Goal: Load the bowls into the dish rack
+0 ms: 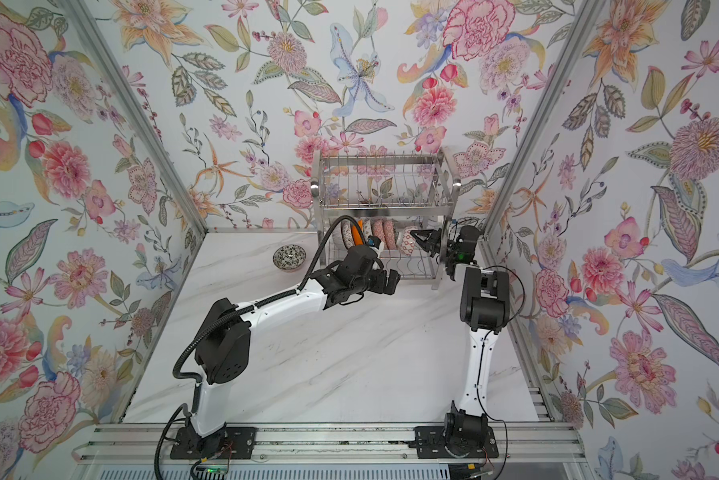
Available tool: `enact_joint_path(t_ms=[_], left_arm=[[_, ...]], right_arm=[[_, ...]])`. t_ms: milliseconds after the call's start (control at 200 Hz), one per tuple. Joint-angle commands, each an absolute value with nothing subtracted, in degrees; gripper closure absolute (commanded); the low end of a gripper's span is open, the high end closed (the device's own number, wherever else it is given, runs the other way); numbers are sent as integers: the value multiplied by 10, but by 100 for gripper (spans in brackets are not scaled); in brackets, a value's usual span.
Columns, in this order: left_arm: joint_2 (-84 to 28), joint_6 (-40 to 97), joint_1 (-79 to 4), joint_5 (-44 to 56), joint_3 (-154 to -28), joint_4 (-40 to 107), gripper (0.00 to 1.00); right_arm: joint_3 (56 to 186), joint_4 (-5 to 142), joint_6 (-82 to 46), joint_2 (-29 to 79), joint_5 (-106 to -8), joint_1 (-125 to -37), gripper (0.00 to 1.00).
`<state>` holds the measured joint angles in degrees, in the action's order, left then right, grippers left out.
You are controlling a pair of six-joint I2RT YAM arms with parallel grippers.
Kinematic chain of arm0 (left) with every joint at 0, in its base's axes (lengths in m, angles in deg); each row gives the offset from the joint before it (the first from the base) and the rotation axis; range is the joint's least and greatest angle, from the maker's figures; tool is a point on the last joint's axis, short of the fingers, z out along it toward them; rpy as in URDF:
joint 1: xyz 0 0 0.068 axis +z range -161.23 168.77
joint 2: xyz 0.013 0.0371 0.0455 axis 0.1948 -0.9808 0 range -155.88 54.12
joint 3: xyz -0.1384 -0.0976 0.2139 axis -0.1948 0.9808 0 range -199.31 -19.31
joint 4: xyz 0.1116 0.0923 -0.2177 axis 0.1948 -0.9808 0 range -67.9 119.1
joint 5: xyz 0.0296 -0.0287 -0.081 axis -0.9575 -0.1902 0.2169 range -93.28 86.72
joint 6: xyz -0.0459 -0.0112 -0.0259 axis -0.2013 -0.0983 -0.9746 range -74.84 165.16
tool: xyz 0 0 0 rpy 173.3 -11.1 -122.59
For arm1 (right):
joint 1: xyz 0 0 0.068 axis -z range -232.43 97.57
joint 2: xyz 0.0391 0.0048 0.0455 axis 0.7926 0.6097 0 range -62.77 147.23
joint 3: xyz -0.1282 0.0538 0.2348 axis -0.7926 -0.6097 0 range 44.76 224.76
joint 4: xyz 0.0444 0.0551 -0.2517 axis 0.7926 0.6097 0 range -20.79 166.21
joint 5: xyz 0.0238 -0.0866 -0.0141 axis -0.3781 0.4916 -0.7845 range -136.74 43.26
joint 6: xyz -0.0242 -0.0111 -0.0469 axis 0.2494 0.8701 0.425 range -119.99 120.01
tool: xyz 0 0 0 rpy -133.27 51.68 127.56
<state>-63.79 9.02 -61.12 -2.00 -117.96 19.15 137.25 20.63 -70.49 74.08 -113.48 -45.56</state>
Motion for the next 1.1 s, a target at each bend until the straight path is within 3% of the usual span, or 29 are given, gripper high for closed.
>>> enact_joint_path(t_ms=[0, 530, 1091], left_arm=[[-646, 104, -609, -14, -1194, 183, 1], [-596, 98, -605, -18, -1110, 222, 1], [-600, 104, -601, -24, -1129, 202, 1]], right_arm=[[1333, 224, -681, 692, -1166, -466, 100], [1155, 204, -643, 571, -1140, -466, 100], [1329, 177, -700, 678, -1148, -436, 100]])
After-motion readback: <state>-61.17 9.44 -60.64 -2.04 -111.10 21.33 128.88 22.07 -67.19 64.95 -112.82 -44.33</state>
